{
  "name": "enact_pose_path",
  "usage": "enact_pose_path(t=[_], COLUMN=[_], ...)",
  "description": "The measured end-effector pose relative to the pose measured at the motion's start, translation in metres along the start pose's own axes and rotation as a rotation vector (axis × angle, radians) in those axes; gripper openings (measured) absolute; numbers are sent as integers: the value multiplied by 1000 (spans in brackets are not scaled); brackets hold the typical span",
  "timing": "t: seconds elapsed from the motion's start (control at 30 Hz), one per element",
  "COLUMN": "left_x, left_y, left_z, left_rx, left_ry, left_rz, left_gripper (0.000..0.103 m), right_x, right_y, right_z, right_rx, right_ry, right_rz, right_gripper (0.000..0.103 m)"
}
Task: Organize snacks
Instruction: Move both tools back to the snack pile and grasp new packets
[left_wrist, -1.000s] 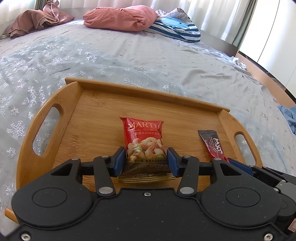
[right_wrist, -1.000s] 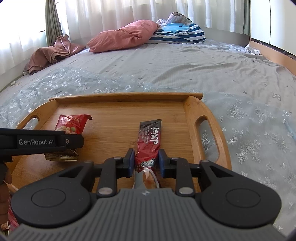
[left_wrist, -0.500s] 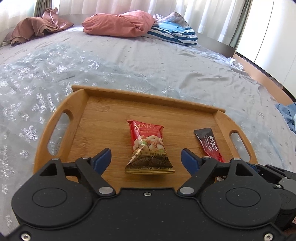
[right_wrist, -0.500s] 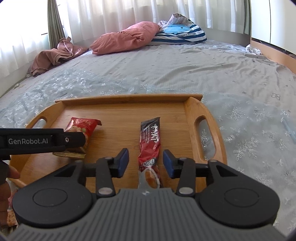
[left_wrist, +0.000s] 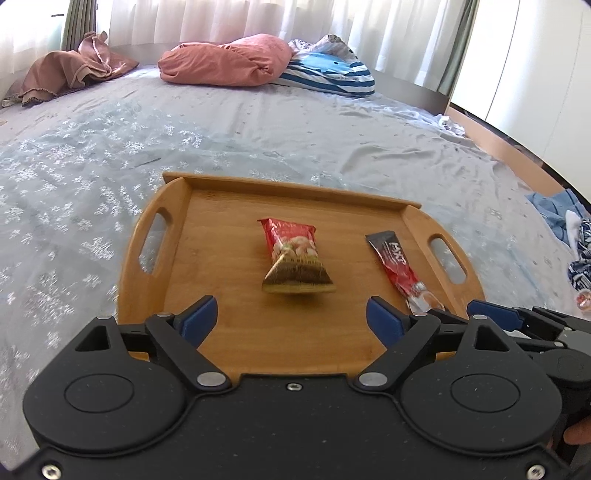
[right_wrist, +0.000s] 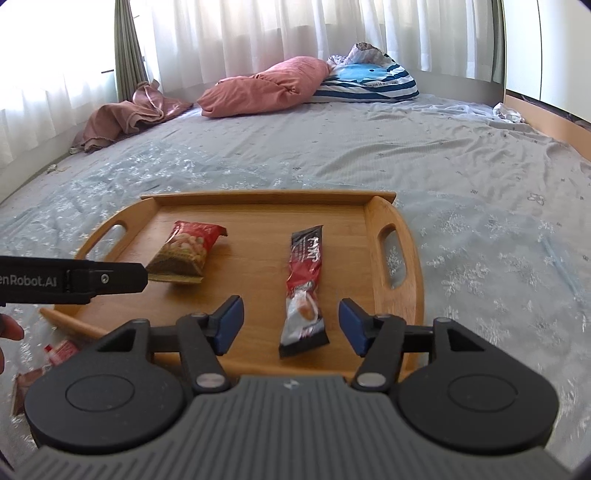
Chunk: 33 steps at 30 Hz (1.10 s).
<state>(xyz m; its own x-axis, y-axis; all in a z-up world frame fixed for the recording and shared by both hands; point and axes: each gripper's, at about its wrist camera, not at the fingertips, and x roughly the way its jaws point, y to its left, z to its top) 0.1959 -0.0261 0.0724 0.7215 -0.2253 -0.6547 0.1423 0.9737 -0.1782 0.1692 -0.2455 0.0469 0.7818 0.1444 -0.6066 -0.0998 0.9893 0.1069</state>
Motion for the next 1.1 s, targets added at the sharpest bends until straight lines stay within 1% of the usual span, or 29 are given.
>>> enact_pose_path(t=[0.17, 0.3, 0.4, 0.5, 0.7, 0.8, 0.93, 1.1], left_x=[-19, -34, -44, -48, -56, -58, -64, -70], left_y=[3, 0, 0, 3, 4, 6, 6, 3], left_z=[-21, -38, -51, -62, -86, -96, -109, -121], left_rx=[-2, 46, 44, 14, 16, 7, 16, 34], left_ry=[-13, -33, -49, -25, -23, -18, -43, -74], left_rz=[7, 28, 4, -14, 5, 8, 30, 39], left_gripper=[87, 90, 91, 91, 91, 91, 91, 92], right_x=[-15, -30, -40, -48, -61, -64, -66, -72], right_y=[4, 13, 19, 23, 31, 31, 30, 36], right_z=[-14, -27, -35, -44, -62, -71, -80, -93], right_rx=[4, -41, -56, -57, -88, -85, -91, -142], right_ry=[-4, -30, -45, -52, -69, -66, -70, -89], right_rz=[24, 29, 41, 54, 43, 42, 36, 18], right_gripper=[75, 77, 78, 78, 80, 83, 85, 88])
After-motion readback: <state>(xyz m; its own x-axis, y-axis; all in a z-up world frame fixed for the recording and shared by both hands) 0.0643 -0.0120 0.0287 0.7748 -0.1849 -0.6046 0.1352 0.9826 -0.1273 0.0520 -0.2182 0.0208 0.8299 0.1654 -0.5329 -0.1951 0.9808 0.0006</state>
